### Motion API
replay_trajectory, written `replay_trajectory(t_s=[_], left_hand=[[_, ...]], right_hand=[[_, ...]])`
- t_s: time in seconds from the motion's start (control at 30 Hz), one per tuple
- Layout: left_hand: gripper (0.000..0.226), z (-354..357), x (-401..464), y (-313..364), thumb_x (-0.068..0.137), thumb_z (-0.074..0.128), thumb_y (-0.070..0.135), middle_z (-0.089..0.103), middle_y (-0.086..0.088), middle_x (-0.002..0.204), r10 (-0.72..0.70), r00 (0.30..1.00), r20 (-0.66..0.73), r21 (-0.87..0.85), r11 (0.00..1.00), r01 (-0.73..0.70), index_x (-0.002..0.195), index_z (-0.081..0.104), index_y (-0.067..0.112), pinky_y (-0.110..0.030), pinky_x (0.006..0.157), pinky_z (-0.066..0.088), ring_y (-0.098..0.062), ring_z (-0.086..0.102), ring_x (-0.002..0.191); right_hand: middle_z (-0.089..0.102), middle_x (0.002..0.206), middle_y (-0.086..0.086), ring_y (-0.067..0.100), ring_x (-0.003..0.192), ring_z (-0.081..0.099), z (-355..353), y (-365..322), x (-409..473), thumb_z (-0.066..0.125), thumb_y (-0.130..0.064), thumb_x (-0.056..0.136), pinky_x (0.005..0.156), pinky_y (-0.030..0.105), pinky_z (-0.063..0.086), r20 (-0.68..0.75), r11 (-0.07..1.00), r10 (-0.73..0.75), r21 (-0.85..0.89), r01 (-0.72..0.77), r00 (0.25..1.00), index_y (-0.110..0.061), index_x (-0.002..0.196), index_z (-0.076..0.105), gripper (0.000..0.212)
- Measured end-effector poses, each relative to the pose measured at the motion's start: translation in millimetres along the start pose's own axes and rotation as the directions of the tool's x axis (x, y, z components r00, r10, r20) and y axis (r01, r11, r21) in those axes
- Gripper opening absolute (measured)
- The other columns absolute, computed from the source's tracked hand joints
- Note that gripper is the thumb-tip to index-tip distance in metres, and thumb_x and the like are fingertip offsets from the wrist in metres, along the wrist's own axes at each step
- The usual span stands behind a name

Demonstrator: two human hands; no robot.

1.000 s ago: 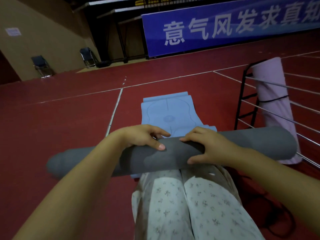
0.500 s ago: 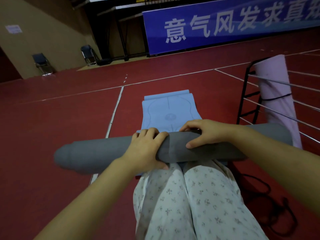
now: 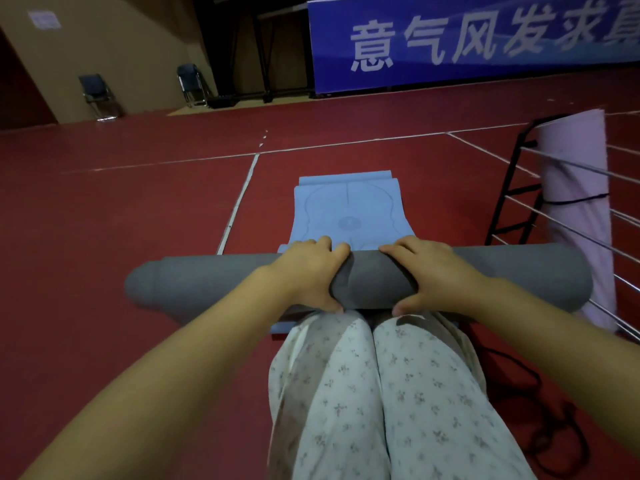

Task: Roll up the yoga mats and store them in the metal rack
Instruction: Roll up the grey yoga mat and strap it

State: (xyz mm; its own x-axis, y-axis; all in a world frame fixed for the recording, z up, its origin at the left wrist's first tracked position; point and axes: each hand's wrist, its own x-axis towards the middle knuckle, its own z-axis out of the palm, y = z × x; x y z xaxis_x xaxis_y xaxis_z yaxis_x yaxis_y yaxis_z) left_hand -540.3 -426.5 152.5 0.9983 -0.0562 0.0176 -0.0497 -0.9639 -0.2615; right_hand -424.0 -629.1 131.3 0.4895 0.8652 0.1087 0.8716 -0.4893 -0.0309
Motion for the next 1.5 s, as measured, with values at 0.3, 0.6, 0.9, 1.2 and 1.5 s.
replay_trajectory(t_s=[0.3, 0.6, 0.9, 1.2, 1.5], left_hand=[[0.08, -17, -6, 0, 0.064, 0.073, 0.061, 0.052, -0.007, 0.103, -0.029, 1.0, 0.011, 0.05, 0.998, 0.028, 0.121, 0.042, 0.015, -0.034, 0.063, 0.039, -0.025, 0.053, 0.08], [0.082, -103, -89, 7, 0.058, 0.066, 0.071, 0.053, 0.004, 0.1, 0.013, 0.994, -0.112, 0.051, 0.999, -0.008, 0.121, 0.042, 0.025, -0.036, 0.068, 0.05, -0.021, 0.058, 0.081], [0.078, -51, -139, 53, 0.06, 0.058, 0.074, 0.054, 0.004, 0.103, 0.087, 0.984, 0.155, -0.038, 0.996, -0.082, 0.12, 0.041, 0.027, -0.034, 0.07, 0.049, -0.019, 0.06, 0.085], [0.086, -43, -118, 46, 0.058, 0.07, 0.071, 0.053, 0.008, 0.117, 0.106, 0.964, 0.243, -0.187, 0.98, -0.061, 0.129, 0.04, 0.033, -0.03, 0.082, 0.046, -0.013, 0.055, 0.1], [0.08, -42, -122, 75, 0.071, 0.074, 0.051, 0.045, 0.001, 0.137, 0.155, 0.985, -0.081, -0.159, 0.973, -0.166, 0.141, 0.039, 0.037, -0.039, 0.095, 0.042, -0.024, 0.049, 0.12]], right_hand=[[0.044, 0.125, -0.001, 0.022, 0.11, 0.047, -16, -10, 5, 0.072, -0.064, 0.06, 0.088, 0.041, 0.04, 0.06, 0.975, 0.001, -0.22, 0.013, 0.998, -0.028, 0.137, 0.029, 0.096], [0.044, 0.12, -0.01, 0.015, 0.107, 0.046, -111, -55, -61, 0.061, -0.075, 0.06, 0.086, 0.035, 0.037, -0.038, 0.967, -0.128, -0.229, 0.116, 0.991, -0.037, 0.134, 0.03, 0.089], [0.044, 0.121, -0.01, 0.013, 0.108, 0.045, -50, -84, -116, 0.062, -0.076, 0.06, 0.09, 0.035, 0.036, 0.16, 0.984, -0.167, -0.033, 0.174, 0.973, -0.037, 0.136, 0.031, 0.09], [0.046, 0.113, -0.023, -0.001, 0.102, 0.046, -34, -62, -95, 0.074, -0.072, 0.054, 0.092, 0.026, 0.038, 0.238, 0.955, -0.18, 0.277, 0.111, 0.954, -0.046, 0.123, 0.04, 0.081], [0.057, 0.115, -0.022, -0.002, 0.101, 0.057, -42, -37, -50, 0.083, -0.05, 0.063, 0.09, 0.022, 0.049, 0.474, 0.877, -0.182, 0.474, -0.076, 0.862, -0.041, 0.118, 0.05, 0.065]])
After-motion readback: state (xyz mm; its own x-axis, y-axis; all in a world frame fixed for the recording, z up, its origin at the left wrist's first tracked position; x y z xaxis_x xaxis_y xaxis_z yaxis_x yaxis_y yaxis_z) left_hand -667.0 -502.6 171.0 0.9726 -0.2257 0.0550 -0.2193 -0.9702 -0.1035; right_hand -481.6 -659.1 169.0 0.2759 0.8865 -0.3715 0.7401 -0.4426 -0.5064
